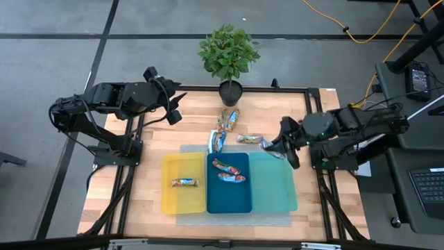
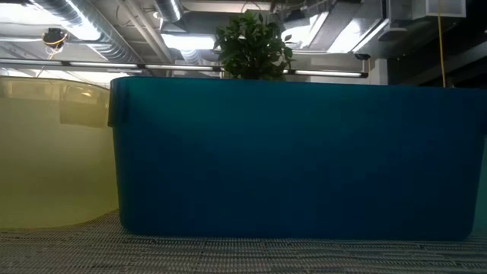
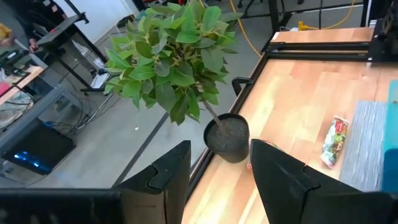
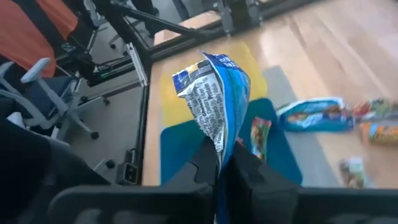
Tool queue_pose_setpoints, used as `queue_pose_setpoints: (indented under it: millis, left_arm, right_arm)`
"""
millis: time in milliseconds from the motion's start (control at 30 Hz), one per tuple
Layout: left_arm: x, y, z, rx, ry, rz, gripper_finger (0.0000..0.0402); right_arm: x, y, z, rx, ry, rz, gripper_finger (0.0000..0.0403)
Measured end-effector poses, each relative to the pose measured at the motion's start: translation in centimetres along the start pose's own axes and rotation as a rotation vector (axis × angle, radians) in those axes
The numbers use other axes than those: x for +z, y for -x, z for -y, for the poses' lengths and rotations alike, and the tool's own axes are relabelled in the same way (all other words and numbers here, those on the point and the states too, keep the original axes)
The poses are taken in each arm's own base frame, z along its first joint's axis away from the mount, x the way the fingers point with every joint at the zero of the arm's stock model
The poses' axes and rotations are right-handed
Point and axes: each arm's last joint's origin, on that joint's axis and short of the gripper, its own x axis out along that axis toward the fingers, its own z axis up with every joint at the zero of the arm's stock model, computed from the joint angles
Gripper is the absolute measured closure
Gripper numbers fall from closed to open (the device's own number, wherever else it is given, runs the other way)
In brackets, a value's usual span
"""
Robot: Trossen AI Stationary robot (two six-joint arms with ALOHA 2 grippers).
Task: Pick and place Granola Bars by type
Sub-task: Put the blue granola bar into the light blue bin
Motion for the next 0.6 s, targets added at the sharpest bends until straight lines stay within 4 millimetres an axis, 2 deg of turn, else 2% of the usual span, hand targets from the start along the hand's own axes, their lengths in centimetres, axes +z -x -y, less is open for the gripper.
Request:
queue_pose_setpoints:
  millis: [200,333,467,600]
  left_arm:
    - [0.0,0.0,0.0,0.0,-0.026,-0.002,0.0242]
    - [0.0,0.0,0.0,0.0,-0.027,-0.002,0.0242]
    - [0.0,0.0,0.0,0.0,-0.028,-0.002,0.0242]
    - [0.0,0.0,0.0,0.0,-0.035,-0.002,0.0242]
  right_arm:
    - [-1.7,0.3,-1.0,-0.077,-0.112,-0.066,0.0368]
    - [-3.4,0.2,-0.9,-0.162,-0.209,-0.199,0.0382]
    - [-4.9,-0.5,-0.8,-0.276,-0.264,-0.325,0.0388]
    - [-5.9,-1.7,-0.7,-0.382,-0.277,-0.416,0.0365]
